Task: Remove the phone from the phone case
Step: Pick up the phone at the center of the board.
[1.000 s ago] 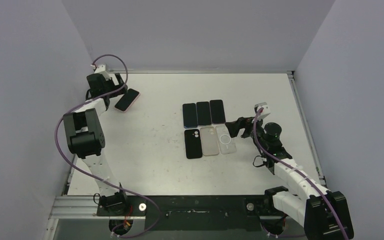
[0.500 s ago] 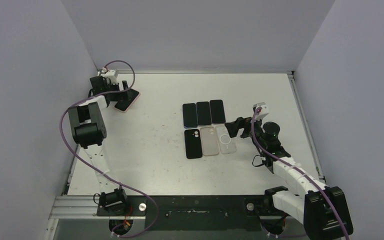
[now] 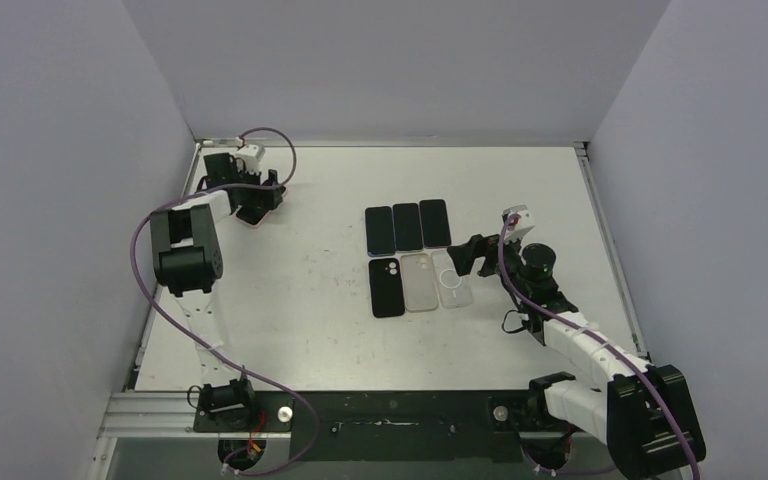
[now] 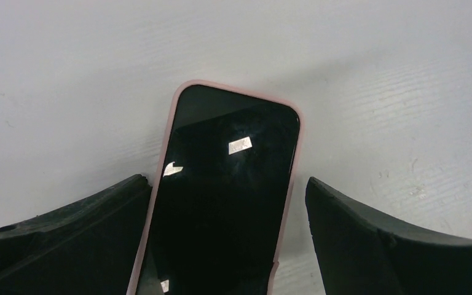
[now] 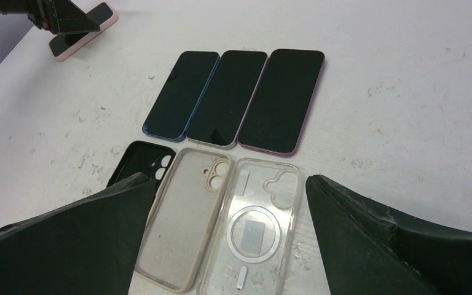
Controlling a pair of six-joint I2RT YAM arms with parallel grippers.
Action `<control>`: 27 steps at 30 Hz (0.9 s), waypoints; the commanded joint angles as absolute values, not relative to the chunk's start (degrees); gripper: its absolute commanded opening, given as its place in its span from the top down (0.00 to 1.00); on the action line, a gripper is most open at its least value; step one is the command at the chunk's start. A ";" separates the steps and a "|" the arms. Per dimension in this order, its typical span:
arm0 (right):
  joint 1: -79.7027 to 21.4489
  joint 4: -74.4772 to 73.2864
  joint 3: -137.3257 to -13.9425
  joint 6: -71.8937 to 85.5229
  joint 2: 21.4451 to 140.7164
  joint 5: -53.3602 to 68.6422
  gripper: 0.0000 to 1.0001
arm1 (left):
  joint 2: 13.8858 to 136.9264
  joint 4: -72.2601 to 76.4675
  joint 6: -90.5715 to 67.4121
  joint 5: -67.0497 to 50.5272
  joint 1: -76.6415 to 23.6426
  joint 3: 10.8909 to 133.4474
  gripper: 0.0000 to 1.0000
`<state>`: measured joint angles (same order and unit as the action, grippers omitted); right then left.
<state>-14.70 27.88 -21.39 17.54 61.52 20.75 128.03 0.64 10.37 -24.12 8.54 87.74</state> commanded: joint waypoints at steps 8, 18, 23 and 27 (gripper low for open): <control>-16.08 31.20 -21.17 15.78 60.07 17.68 0.00 | 122.79 -10.75 13.34 -15.91 4.27 85.35 0.06; -16.44 30.76 -21.01 15.39 59.15 16.72 0.00 | 128.89 -20.23 9.84 -7.89 1.40 92.32 0.28; -16.81 30.69 -21.28 15.28 59.87 16.70 0.00 | 128.12 -20.83 3.87 -13.39 1.41 92.52 0.53; -17.79 30.26 -21.93 15.43 60.52 17.13 0.00 | 122.86 -13.99 -6.32 -17.61 1.23 86.35 0.67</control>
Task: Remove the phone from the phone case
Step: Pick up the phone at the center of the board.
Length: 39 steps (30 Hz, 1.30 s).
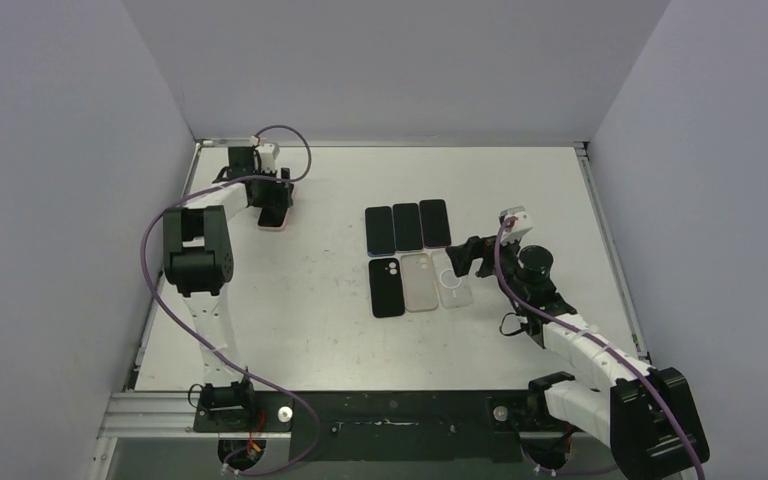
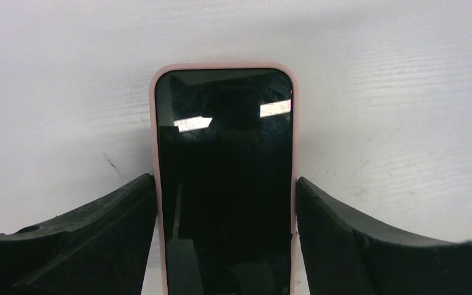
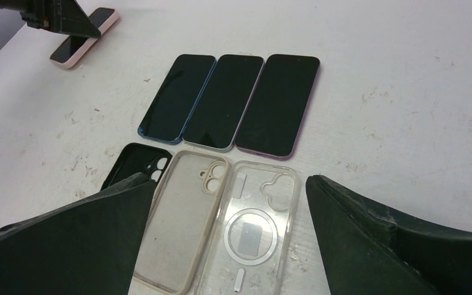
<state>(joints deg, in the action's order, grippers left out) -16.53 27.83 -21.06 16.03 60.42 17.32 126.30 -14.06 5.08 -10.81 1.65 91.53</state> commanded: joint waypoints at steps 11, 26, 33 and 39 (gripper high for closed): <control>-27.08 24.36 -25.72 16.42 60.58 14.71 0.00 | 104.81 18.98 -38.12 -26.90 0.53 57.87 0.88; -57.18 22.76 -30.27 20.86 65.47 -8.03 0.00 | 92.31 66.38 -65.54 -25.56 -7.31 23.47 0.94; -66.26 23.03 -36.10 22.48 73.44 -19.29 0.01 | 93.86 82.96 -73.70 -20.51 -15.85 16.46 0.95; -67.96 20.28 -40.91 23.94 77.98 -26.04 0.03 | 92.73 87.31 -74.79 -17.79 -20.57 13.39 0.96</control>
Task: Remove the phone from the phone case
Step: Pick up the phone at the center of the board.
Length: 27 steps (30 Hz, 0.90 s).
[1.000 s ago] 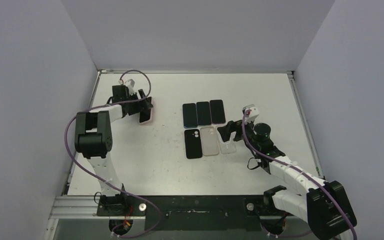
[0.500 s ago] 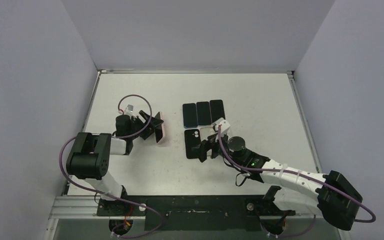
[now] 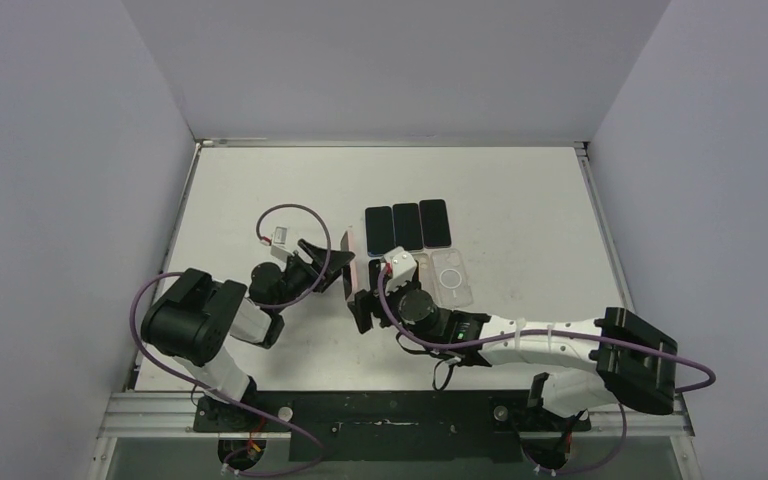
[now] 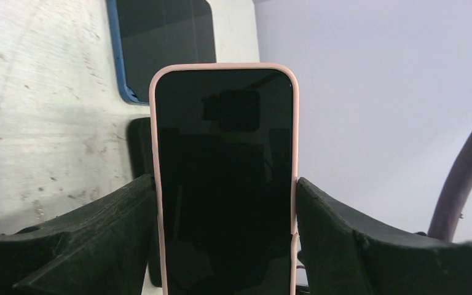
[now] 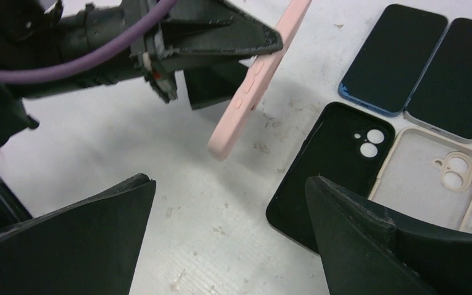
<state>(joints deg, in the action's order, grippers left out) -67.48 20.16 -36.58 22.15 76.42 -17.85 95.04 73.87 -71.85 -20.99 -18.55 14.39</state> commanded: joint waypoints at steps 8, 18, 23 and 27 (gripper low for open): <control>-68.73 18.18 -45.32 25.26 82.78 -29.96 0.08 | 87.09 84.26 -71.97 -14.87 -24.70 10.71 0.96; -68.84 17.37 -47.18 25.24 84.80 -29.25 0.50 | 74.32 70.12 -63.57 -8.57 -30.51 11.71 0.96; -68.77 19.12 -45.28 25.23 82.48 -27.33 0.92 | 68.95 63.88 -59.37 -7.02 -31.10 12.52 0.91; -68.66 21.37 -43.13 24.94 79.71 -25.35 1.00 | 66.51 61.72 -56.74 -7.83 -31.07 13.04 0.70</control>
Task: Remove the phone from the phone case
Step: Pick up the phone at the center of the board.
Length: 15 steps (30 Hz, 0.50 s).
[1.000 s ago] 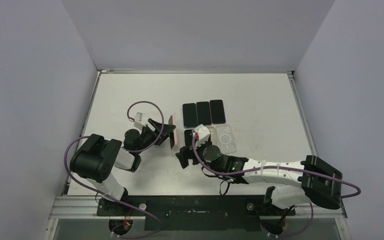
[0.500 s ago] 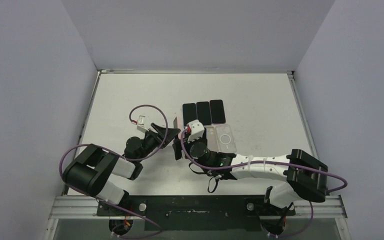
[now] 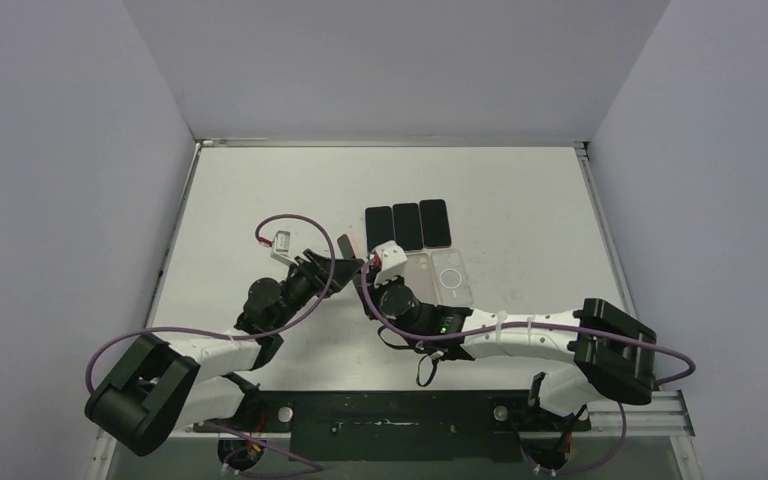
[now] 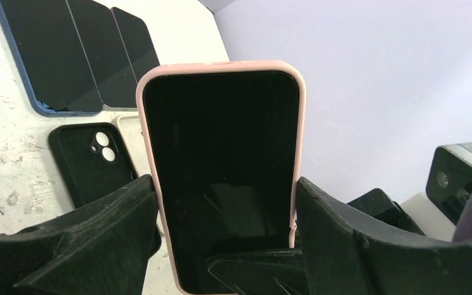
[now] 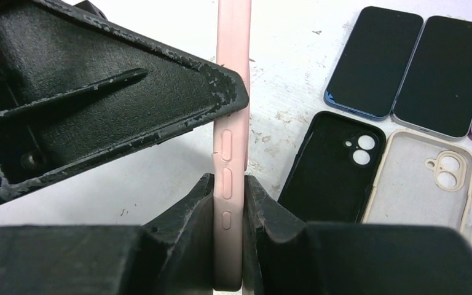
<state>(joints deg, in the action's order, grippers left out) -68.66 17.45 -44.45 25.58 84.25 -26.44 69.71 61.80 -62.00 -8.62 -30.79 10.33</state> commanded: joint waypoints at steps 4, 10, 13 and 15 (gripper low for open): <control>-68.04 22.66 -40.87 25.46 76.36 -23.55 1.00 | 62.30 56.28 -50.47 -8.93 -30.69 15.10 0.42; -65.43 22.58 -37.01 26.59 69.14 -20.76 1.00 | 54.37 42.92 -42.29 -8.63 -29.45 19.82 0.08; -62.04 22.95 -33.84 28.68 65.04 -16.69 1.00 | 51.46 38.33 -40.50 -8.11 -28.81 21.14 0.03; -59.50 24.18 -31.42 30.77 62.01 -13.40 1.00 | 49.63 38.14 -40.39 -8.00 -28.58 20.49 0.03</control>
